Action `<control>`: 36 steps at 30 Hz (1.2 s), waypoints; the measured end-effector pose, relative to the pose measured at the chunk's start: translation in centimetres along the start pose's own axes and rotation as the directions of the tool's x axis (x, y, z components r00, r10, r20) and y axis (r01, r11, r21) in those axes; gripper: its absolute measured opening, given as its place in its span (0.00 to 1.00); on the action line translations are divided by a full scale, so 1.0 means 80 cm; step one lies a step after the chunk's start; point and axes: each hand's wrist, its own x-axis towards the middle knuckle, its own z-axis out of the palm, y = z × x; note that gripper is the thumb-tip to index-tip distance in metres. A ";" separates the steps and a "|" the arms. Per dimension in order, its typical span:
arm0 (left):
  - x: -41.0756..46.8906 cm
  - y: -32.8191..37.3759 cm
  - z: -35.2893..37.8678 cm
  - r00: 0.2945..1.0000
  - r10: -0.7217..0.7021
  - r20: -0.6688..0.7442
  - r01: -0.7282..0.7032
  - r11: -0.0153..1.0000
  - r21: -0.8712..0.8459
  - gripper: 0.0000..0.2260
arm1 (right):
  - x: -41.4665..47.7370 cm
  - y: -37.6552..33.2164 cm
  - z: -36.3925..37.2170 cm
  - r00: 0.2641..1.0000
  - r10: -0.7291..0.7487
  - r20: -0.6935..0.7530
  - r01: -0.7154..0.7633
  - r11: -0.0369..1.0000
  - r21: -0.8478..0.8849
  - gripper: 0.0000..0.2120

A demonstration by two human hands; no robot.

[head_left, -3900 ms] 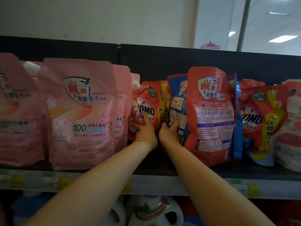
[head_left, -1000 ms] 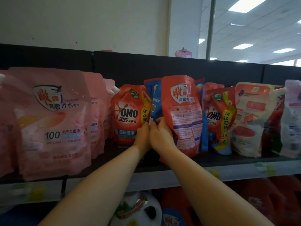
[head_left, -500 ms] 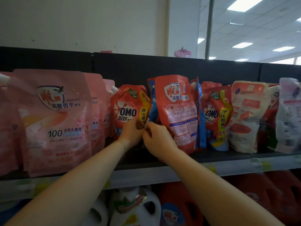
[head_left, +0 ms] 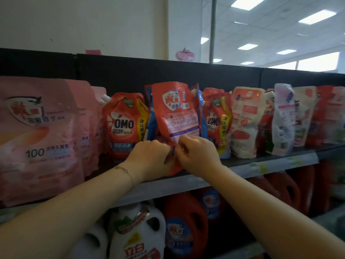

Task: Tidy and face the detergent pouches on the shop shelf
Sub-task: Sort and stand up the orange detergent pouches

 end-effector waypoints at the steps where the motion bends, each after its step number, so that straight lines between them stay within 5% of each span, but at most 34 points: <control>1: 0.004 0.011 -0.001 0.999 0.025 -0.023 -0.026 1.000 -0.016 0.14 | -0.003 0.007 -0.008 0.999 0.023 0.027 -0.022 0.999 -0.038 0.11; 5: 0.028 0.054 0.005 0.995 0.084 -0.059 -0.090 0.991 -0.096 0.10 | -0.019 0.039 -0.038 0.982 0.150 0.119 -0.133 0.981 -0.142 0.09; 13: 0.089 0.120 0.035 0.995 0.042 0.085 -0.021 0.972 -0.232 0.12 | -0.035 0.101 -0.078 0.910 0.345 0.231 -0.290 0.926 -0.244 0.09; 20: 0.173 0.154 0.091 0.974 -0.185 0.132 0.223 0.890 -0.397 0.20 | -0.043 0.167 -0.121 0.907 0.361 0.218 -0.315 0.923 -0.220 0.10; 28: 0.251 0.192 0.141 0.832 -0.549 0.078 0.503 0.687 -0.525 0.33 | -0.039 0.250 -0.166 0.906 0.323 0.275 -0.262 0.936 -0.236 0.10; 32: 0.262 0.191 0.152 0.787 -0.617 0.005 0.562 0.712 -0.420 0.23 | -0.040 0.286 -0.176 0.905 0.331 0.268 -0.281 0.937 -0.208 0.08; 36: 0.262 0.199 0.154 0.812 -0.577 -0.087 0.518 0.782 -0.347 0.12 | -0.043 0.309 -0.177 0.899 0.329 0.290 -0.283 0.940 -0.191 0.09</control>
